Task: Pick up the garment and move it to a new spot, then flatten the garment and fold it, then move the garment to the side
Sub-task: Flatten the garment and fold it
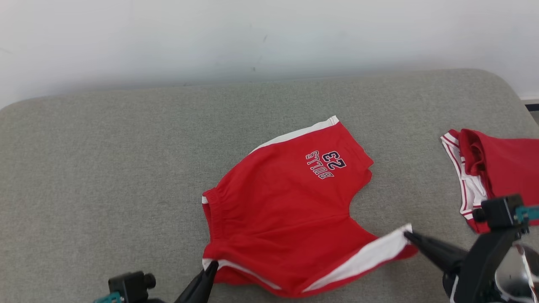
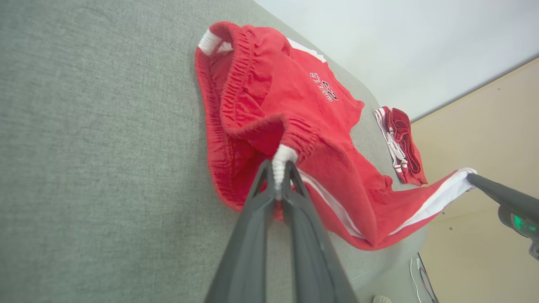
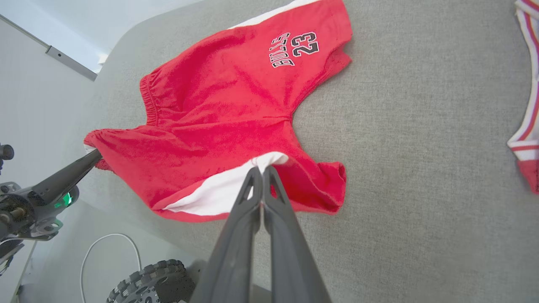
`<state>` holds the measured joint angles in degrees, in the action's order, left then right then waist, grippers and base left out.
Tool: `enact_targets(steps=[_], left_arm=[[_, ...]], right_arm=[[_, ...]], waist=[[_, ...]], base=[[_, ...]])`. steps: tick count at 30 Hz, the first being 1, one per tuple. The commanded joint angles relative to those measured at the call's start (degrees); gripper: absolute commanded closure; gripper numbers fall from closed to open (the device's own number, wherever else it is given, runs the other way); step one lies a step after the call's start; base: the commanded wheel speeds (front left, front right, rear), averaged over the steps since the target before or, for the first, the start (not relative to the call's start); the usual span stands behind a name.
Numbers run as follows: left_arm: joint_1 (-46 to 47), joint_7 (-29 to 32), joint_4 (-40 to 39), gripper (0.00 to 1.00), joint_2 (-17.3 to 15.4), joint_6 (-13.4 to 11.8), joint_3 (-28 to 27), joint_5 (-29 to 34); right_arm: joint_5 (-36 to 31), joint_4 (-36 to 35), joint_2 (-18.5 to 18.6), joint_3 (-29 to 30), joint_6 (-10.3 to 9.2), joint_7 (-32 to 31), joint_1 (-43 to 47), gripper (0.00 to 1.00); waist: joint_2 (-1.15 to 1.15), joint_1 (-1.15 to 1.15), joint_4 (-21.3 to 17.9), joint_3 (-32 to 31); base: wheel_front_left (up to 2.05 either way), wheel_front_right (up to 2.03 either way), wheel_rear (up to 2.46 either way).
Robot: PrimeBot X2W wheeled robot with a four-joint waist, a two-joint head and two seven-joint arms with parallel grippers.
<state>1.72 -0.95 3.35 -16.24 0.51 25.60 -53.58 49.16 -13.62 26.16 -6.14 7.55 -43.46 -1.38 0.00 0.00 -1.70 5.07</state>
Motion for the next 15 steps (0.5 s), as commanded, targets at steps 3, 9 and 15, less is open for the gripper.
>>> enact_targets(steps=[3, 9, 15], left_arm=[[2.9, 0.7, 0.3, 1.0, 1.0, -0.4, -0.5, -1.0], [10.5, 0.9, 3.0, 1.0, 4.0, -2.0, -1.7, -1.3], [17.9, -0.7, 8.6, 1.0, 7.2, -4.5, -2.8, -0.4]], right_arm=[[-2.4, 2.6, -0.1, -0.7, -0.13, 3.1, -5.6, 1.0], [-9.1, 14.8, 0.3, -5.5, -0.14, 13.4, -19.9, 1.0], [-12.5, 27.2, -0.4, -9.6, -0.14, 18.1, -29.9, 1.0]], waist=[[0.0, 0.0, 0.6, 0.3], [0.0, 0.0, 2.4, 2.5], [0.0, 0.0, 4.2, 5.6]], base=[[0.0, 0.0, 0.0], [0.0, 0.0, 0.0], [0.0, 0.0, 0.0]])
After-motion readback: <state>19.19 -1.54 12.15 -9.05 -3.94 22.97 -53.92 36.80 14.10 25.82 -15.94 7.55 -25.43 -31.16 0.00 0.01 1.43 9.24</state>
